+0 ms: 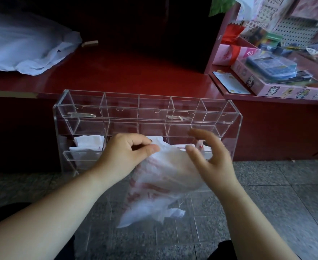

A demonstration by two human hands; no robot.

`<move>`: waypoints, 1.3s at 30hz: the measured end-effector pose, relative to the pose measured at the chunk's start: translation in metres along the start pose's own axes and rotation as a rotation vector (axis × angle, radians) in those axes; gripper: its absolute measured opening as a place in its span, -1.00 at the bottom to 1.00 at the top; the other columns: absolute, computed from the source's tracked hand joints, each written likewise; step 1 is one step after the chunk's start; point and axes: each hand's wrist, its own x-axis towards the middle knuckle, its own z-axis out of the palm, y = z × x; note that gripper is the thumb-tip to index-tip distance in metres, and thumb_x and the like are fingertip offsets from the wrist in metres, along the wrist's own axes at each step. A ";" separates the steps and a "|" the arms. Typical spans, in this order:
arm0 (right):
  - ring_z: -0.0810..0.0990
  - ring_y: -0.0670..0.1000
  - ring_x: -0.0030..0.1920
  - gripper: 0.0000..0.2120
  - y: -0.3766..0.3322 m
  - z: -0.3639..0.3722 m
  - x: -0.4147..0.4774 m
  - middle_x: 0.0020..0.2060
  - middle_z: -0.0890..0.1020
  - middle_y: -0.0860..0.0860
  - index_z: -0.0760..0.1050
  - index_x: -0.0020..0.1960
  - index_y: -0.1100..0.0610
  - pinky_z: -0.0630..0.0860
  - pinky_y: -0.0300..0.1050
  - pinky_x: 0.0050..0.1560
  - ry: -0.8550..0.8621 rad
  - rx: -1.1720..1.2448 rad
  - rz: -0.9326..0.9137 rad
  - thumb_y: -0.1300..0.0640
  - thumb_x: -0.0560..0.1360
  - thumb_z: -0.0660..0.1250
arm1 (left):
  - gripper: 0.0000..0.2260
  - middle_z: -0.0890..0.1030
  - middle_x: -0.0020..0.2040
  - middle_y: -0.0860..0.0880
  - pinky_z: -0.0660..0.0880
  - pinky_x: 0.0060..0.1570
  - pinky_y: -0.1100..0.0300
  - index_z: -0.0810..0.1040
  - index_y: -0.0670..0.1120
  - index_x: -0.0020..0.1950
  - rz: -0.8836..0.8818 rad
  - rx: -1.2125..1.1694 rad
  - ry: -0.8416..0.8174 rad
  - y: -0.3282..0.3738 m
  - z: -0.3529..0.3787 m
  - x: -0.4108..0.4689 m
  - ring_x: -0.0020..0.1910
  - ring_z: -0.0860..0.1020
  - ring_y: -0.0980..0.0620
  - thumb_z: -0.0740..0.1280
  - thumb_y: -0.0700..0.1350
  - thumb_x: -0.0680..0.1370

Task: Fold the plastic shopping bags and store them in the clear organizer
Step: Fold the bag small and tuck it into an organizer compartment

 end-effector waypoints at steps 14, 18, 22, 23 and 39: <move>0.44 -0.32 -0.45 -0.84 0.002 -0.003 0.004 -0.55 0.49 -0.33 0.50 -0.25 0.08 0.30 -0.48 -0.40 0.035 0.005 0.121 0.27 0.47 0.32 | -0.52 0.25 -0.66 0.11 0.15 -0.53 0.36 0.37 -0.03 -0.70 -0.231 0.061 -0.257 -0.022 0.013 0.004 -0.59 0.22 0.17 0.43 -0.17 0.40; 0.42 -0.28 -0.49 -0.85 0.014 -0.022 0.012 -0.59 0.49 -0.16 0.52 -0.23 0.13 0.29 -0.45 -0.46 0.157 0.002 0.200 0.28 0.49 0.29 | -0.48 0.21 -0.67 0.09 0.11 -0.53 0.39 0.36 -0.02 -0.70 -0.256 0.093 -0.304 -0.030 0.007 0.007 -0.60 0.20 0.18 0.40 -0.22 0.44; 0.42 -0.31 -0.49 -0.85 0.020 -0.033 0.017 -0.59 0.48 -0.15 0.51 -0.23 0.12 0.29 -0.48 -0.45 0.218 -0.003 0.231 0.26 0.50 0.28 | -0.63 0.43 -0.56 0.11 0.25 -0.42 0.37 0.50 0.05 -0.59 -0.322 0.058 -0.283 -0.032 0.001 0.008 -0.49 0.35 0.19 0.42 -0.20 0.42; 0.44 -0.33 -0.48 -0.86 0.022 -0.034 0.018 -0.58 0.48 -0.16 0.50 -0.21 0.10 0.30 -0.49 -0.44 0.217 -0.012 0.242 0.26 0.50 0.28 | -0.63 0.42 -0.59 0.13 0.25 -0.44 0.41 0.50 0.06 -0.57 -0.331 0.056 -0.283 -0.031 -0.001 0.009 -0.53 0.34 0.23 0.41 -0.19 0.42; 0.41 -0.16 -0.33 -0.90 0.034 -0.053 0.020 -0.36 0.50 -0.08 0.52 -0.15 0.12 0.36 -0.28 -0.30 0.430 0.175 0.502 0.18 0.52 0.27 | -0.88 0.61 -0.46 0.04 0.52 -0.25 0.30 0.63 -0.07 -0.47 -0.511 -0.462 -0.042 -0.048 -0.060 0.009 -0.38 0.58 0.13 0.53 -0.13 0.24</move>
